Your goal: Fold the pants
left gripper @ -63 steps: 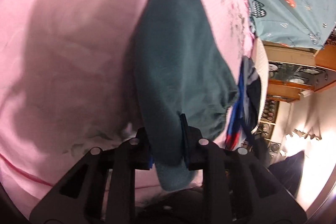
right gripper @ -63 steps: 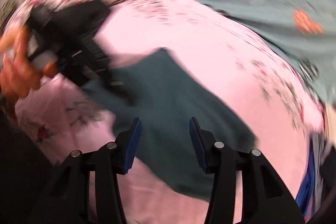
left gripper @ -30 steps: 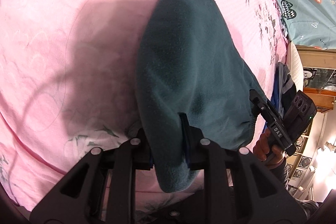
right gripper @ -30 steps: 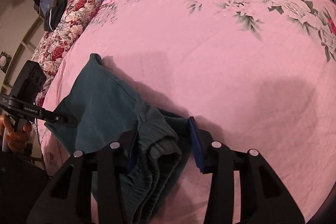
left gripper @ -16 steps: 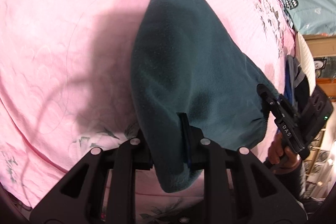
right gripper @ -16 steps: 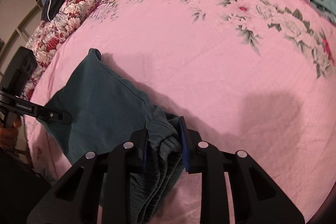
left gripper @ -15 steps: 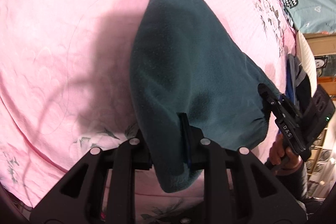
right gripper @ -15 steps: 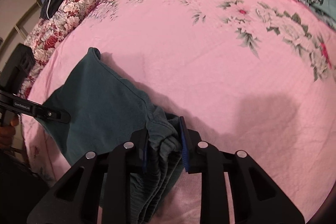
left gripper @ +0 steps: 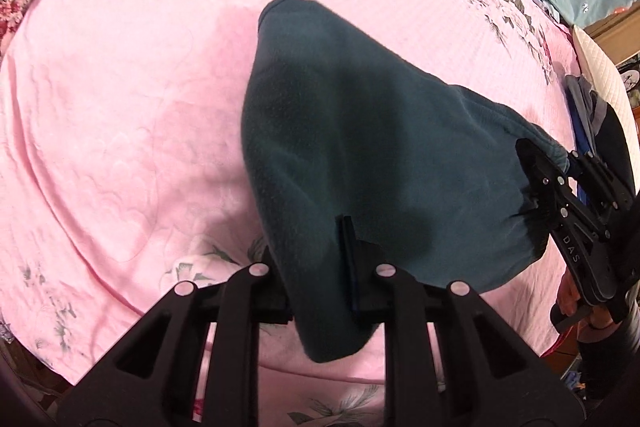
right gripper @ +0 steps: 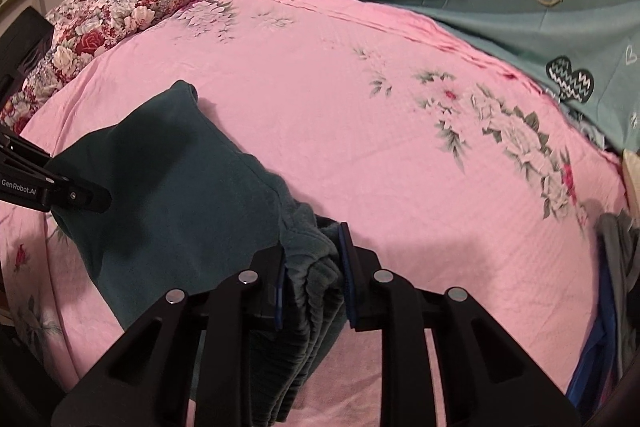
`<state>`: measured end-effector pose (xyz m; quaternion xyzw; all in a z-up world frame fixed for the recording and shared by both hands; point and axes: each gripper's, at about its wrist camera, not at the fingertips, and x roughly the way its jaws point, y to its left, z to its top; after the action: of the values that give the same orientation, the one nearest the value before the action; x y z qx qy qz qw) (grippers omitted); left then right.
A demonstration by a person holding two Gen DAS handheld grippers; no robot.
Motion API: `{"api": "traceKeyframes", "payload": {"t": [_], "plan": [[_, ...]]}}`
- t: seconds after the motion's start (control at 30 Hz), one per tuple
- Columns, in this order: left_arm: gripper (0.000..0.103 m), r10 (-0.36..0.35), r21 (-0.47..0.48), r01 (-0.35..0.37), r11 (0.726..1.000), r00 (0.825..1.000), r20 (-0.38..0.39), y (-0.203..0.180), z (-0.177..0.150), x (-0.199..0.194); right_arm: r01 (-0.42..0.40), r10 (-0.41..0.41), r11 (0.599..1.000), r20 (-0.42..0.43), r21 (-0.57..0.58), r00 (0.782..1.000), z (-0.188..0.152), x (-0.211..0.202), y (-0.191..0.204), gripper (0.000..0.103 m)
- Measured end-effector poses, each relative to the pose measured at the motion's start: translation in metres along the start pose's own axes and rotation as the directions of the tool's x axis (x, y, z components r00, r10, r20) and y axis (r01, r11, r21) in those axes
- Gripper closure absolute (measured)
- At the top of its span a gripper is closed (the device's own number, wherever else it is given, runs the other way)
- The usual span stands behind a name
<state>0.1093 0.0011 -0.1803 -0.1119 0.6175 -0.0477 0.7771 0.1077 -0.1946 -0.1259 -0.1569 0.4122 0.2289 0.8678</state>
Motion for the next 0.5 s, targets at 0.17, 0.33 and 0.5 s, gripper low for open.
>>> {"api": "traceKeyframes", "payload": {"t": [0.17,0.33,0.5], "plan": [[0.087,-0.034,0.029,0.033,0.999,0.999,0.025,0.005,-0.002,-0.014,0.083,-0.08,0.994,0.04,-0.068,0.996,0.007,-0.014,0.019,0.081],[0.088,-0.106,0.109,0.099,0.989,0.993,0.058,0.021,0.002,-0.033,0.202,-0.193,0.972,0.08,-0.124,0.978,0.023,-0.028,0.05,0.081],[0.088,-0.173,0.206,0.143,0.968,0.976,0.132,0.064,0.022,-0.074,0.3,-0.286,0.944,0.116,-0.135,0.951,0.068,-0.034,0.089,0.081]]}}
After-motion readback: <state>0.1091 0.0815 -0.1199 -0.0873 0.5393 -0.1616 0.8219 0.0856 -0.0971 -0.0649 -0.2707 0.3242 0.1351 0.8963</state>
